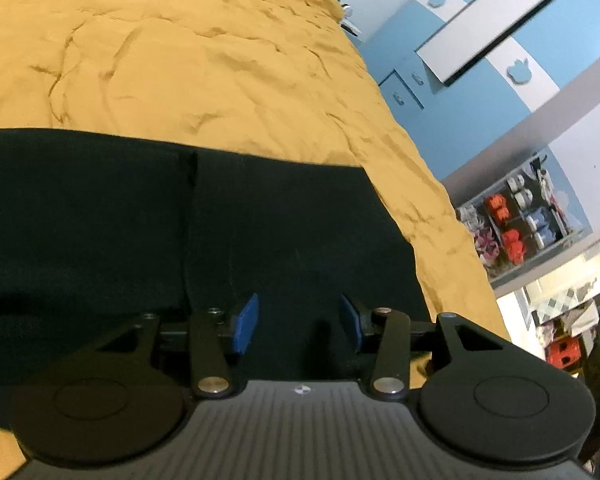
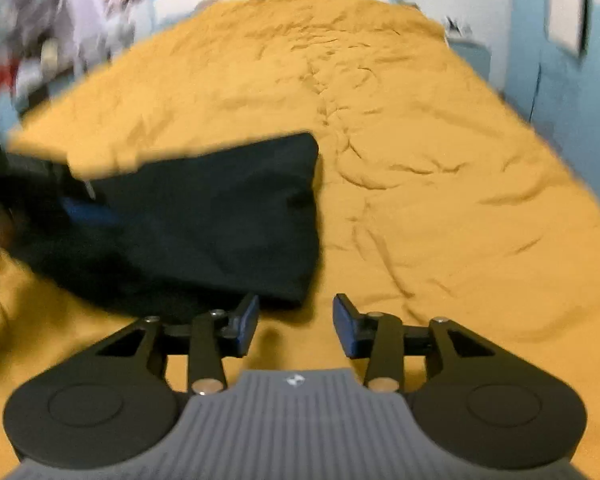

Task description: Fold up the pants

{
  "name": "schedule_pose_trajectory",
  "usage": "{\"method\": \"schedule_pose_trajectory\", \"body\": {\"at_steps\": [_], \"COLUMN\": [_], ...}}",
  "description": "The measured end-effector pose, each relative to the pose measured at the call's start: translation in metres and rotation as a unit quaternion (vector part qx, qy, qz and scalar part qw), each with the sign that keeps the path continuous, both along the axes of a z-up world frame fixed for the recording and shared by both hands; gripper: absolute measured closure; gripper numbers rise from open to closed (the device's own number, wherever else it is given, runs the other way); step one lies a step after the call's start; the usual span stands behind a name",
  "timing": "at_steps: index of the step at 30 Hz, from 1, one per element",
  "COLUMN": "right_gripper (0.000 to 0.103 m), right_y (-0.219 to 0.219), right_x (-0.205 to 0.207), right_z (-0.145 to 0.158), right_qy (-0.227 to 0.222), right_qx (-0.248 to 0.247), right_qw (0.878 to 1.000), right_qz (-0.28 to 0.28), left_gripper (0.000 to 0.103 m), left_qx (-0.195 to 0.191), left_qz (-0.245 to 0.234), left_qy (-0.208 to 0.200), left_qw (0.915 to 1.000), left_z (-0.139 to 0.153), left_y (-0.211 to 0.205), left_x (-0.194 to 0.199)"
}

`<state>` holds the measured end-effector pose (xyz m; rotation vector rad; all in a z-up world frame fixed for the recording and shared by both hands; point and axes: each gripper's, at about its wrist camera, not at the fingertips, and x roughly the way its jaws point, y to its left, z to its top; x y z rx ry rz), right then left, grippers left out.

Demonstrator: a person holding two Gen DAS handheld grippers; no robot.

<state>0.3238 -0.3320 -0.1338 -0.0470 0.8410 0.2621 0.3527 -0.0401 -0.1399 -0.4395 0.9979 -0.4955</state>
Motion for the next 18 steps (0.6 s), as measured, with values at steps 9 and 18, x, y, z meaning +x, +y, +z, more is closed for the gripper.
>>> {"method": "schedule_pose_trajectory", "body": {"at_steps": [9, 18], "right_gripper": [0.102, 0.103], "right_y": [0.009, 0.009], "right_x": [0.009, -0.014], "right_z": [0.0, 0.014], "right_qy": [-0.11, -0.125], "right_qx": [0.059, -0.022], "right_qw": [0.992, 0.99], "right_qz": [0.005, 0.068], "left_gripper": [0.051, 0.051], "left_qx": [0.014, 0.035], "left_qz": [0.006, 0.0], "left_qy": [-0.005, 0.004], "left_qw": [0.9999, 0.9994], "left_z": [0.001, -0.012], "left_y": [-0.004, -0.006], "left_x": [-0.003, -0.004]}}
